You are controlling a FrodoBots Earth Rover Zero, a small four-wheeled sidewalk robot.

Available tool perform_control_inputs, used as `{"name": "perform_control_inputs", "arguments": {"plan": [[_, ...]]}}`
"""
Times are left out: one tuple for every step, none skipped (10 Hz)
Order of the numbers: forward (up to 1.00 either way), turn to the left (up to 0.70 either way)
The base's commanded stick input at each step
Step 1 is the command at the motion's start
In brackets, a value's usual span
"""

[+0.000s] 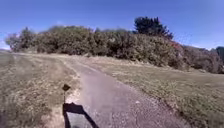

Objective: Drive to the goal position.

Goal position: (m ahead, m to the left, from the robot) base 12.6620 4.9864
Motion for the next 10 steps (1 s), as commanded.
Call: {"name": "perform_control_inputs", "arguments": {"plan": [[0.70,0.14],[0.70,0.14],[0.70,0.14],[0.70,0.14],[0.70,0.14],[0.70,0.14],[0.70,0.14],[0.70,0.14],[0.70,0.14],[0.70,0.14]]}}
